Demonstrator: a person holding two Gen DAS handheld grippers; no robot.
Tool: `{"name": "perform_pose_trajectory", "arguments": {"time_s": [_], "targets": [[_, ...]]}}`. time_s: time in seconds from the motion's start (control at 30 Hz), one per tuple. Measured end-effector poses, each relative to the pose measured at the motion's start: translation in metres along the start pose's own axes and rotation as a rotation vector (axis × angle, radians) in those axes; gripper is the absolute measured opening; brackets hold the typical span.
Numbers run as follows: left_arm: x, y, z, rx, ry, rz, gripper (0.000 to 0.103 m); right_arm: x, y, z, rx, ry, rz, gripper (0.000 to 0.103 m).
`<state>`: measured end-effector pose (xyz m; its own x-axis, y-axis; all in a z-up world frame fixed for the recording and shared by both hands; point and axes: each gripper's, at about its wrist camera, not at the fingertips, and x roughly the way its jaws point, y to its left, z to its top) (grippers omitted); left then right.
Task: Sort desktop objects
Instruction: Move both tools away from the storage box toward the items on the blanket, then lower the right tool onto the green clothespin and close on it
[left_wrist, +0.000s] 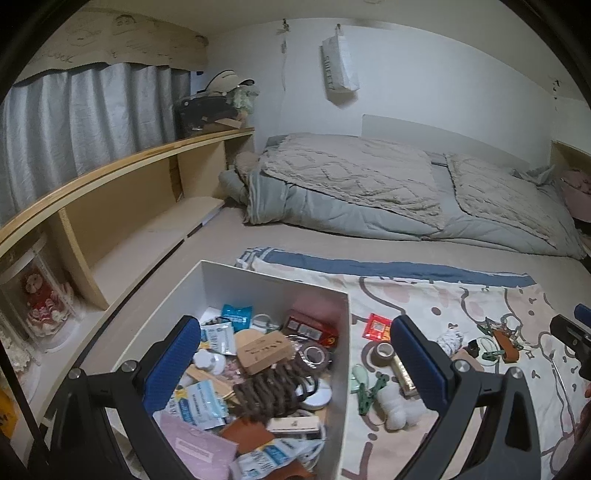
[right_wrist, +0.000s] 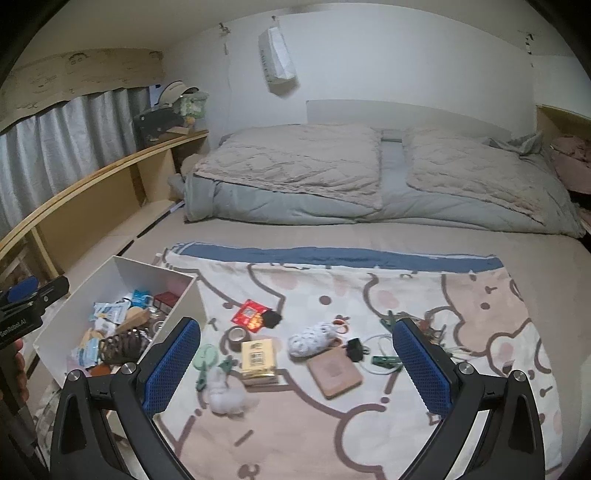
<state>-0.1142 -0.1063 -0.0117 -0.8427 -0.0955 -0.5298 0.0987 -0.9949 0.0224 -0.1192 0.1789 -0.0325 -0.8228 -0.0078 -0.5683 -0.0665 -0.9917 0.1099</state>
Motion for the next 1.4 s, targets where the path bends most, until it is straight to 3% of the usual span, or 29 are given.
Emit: {"name": "perform_pose_trajectory", "arguments": {"time_s": [0.73,1.27,1.4], "targets": [[0.013,-0.062,0.000,0.038,-0.017,-0.079,0.103,0.010,-0.065,0.002,0.071,-0.023,-0.153,0.103],[0.046,-0.111,-0.014,0.139,0.050,-0.148,0.103,0.060,-0.130,-0.010,0.127,0.106,-0.332,0.103],[0.054,-0.121,-0.020,0.176,0.065,-0.148,0.099,0.072,-0.150,-0.013,0.153,0.135,-0.338,0.103]]}}
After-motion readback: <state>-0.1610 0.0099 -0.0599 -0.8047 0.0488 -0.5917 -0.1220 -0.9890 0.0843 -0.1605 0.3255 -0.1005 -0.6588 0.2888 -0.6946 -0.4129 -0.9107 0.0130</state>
